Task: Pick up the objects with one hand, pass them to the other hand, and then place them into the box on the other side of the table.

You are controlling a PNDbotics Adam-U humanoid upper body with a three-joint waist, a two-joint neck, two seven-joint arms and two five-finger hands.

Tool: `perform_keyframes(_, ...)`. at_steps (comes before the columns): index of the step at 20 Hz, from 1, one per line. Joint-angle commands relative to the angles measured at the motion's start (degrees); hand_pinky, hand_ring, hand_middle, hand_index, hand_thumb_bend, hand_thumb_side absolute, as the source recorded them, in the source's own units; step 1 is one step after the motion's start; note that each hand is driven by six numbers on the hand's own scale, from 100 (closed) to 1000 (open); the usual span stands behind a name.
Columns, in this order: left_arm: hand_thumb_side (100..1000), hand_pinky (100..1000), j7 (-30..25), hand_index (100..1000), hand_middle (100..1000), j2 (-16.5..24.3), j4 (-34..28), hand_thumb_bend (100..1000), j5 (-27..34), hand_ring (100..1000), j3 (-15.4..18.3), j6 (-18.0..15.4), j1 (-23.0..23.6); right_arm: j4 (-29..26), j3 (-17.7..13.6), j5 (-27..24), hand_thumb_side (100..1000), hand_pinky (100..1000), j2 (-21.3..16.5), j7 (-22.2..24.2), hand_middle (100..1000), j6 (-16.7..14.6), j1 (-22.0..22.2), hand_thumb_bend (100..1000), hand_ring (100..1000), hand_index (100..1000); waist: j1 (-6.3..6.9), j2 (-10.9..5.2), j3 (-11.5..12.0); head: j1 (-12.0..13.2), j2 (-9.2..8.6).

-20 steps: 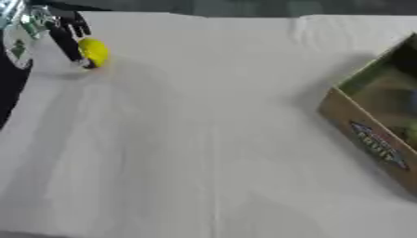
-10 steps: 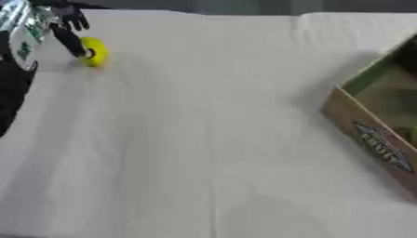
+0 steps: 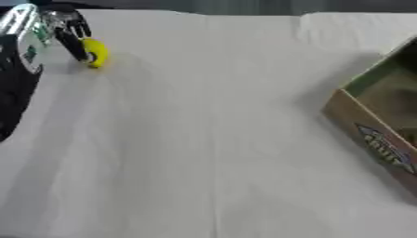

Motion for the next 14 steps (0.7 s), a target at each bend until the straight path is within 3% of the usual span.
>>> perform_keyframes(1, 100, 783, 0.5, 789, 730, 0.8, -0.1, 290, -1.3, 828, 0.7, 0.3, -1.2, -1.1, -0.7, 0.4, 468, 968, -1.3, 0.1, 852, 0.0, -0.5, 100, 770, 816, 0.25, -0.06, -0.1, 0.2, -0.96)
perform_keyframes(9, 100, 751, 0.8, 693, 643, 0.5, 0.2, 104, 0.6, 771, 1.0, 0.1, -1.8, -0.9, -0.7, 0.8, 470, 969, -1.1, 0.3, 853, 0.1, -0.1, 100, 771, 818, 0.18, -0.22, 0.0, 0.2, -0.43)
perform_keyframes(14, 100, 730, 0.5, 666, 614, 0.7, -0.1, 100, 2.3, 745, 0.7, 0.2, -2.0, -0.8, -0.7, 0.8, 474, 969, -1.3, 0.4, 853, 0.1, 0.1, 100, 771, 818, 0.19, -0.86, 0.1, -0.1, 0.07)
